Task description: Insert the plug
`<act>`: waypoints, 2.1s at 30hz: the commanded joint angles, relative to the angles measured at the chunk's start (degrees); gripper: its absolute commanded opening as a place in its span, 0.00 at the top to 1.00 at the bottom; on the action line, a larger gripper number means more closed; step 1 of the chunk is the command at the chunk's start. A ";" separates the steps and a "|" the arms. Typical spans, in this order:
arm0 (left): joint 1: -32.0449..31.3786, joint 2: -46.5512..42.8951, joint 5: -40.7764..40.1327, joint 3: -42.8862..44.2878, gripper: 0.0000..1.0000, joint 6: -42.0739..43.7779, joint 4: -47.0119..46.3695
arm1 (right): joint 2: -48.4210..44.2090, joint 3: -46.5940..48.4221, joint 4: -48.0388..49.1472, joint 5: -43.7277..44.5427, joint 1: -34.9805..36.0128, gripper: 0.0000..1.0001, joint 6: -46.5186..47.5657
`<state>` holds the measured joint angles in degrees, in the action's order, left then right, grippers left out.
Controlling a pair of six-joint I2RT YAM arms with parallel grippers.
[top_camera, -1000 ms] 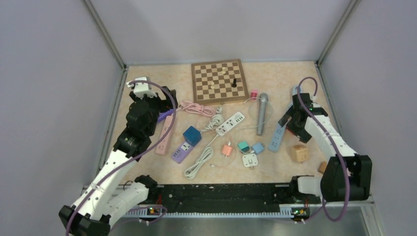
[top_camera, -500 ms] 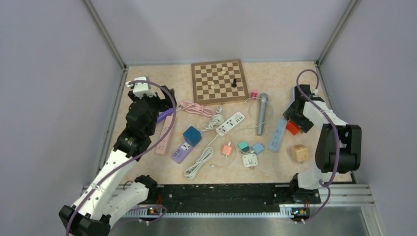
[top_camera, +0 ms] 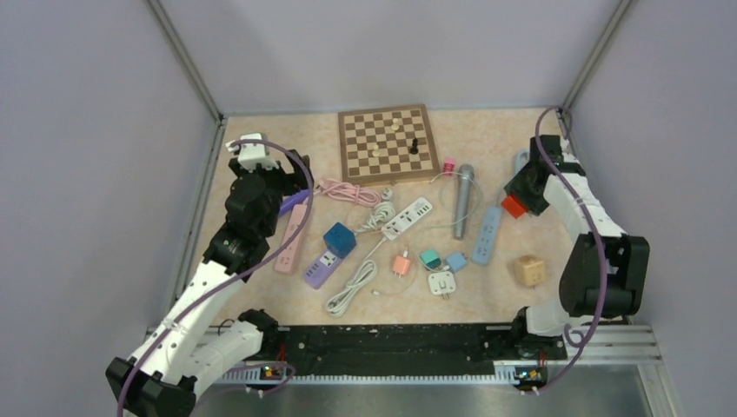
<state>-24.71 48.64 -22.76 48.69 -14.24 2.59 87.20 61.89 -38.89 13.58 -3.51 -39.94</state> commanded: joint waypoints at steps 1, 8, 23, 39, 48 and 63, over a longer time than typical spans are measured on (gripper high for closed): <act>0.24 1.69 2.68 2.11 0.05 -0.51 -4.16 | -7.99 7.68 0.08 -3.84 0.54 0.83 0.60; 0.20 2.67 11.85 1.79 0.05 -1.28 -8.10 | -14.45 8.23 7.48 -22.37 2.89 0.82 0.15; 0.19 4.97 56.04 6.14 0.03 2.77 -16.05 | -10.36 6.35 64.48 -78.82 25.03 0.81 -16.72; -2.00 4.41 74.74 7.66 0.04 16.40 -21.85 | -6.25 16.75 65.86 -79.10 34.59 0.82 -22.75; -5.22 7.70 69.22 7.31 0.14 16.36 -27.02 | -4.67 14.57 65.02 -73.30 37.68 0.83 -24.15; -5.22 9.26 73.57 8.11 1.00 15.39 -25.31 | -3.64 13.28 54.99 -69.70 37.72 0.37 -22.08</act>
<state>-28.49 56.97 46.28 55.16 3.38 -21.52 82.78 74.98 22.39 -59.40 32.82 -69.43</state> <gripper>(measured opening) 0.726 0.579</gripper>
